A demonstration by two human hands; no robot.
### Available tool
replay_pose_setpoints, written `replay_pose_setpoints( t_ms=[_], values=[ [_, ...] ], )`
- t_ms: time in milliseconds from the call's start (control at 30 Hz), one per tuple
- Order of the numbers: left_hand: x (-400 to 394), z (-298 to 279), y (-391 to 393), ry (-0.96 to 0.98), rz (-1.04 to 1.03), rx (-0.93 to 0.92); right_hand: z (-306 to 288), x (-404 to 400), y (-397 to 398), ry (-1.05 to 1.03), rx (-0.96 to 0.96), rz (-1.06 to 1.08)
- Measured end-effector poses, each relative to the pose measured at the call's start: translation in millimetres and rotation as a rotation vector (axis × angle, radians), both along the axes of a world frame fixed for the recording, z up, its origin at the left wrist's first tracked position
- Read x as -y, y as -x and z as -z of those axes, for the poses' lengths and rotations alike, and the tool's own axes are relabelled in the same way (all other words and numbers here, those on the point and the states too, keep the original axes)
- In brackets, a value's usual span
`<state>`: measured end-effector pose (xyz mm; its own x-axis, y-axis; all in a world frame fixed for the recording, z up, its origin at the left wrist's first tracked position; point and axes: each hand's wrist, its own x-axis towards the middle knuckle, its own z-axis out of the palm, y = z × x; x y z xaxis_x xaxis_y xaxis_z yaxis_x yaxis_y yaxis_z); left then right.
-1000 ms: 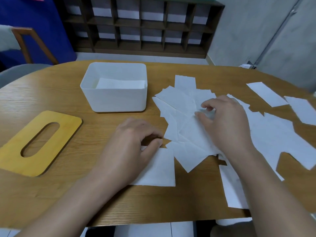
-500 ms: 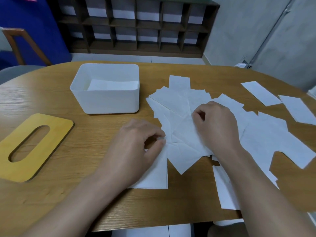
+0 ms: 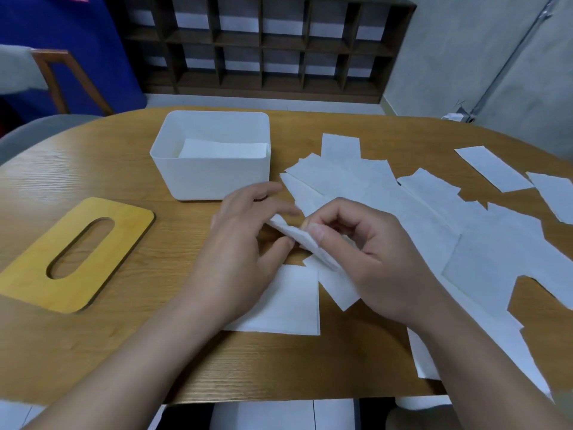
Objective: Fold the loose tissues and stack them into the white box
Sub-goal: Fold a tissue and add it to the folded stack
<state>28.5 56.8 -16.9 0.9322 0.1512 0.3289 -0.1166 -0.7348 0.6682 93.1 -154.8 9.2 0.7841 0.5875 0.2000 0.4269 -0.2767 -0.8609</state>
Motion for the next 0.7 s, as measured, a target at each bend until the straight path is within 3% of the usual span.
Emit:
replay_pose_setpoints(
  t_ms=[267, 367, 500, 700],
  values=[
    [-15, -16, 14, 0.151, -0.049, 0.000, -2, 0, -4, -0.214, -0.132, 0.152],
    [-20, -23, 18, 0.218, -0.020, 0.018, -8, -6, 6, -0.241, -0.096, 0.170],
    [-25, -29, 25, 0.324, 0.056, -0.036, -11, -9, 17, -0.205, -0.076, 0.189],
    [-44, -21, 32, 0.372, 0.032, -0.217, 5, -8, 18, 0.089, -0.050, 0.156]
  ],
)
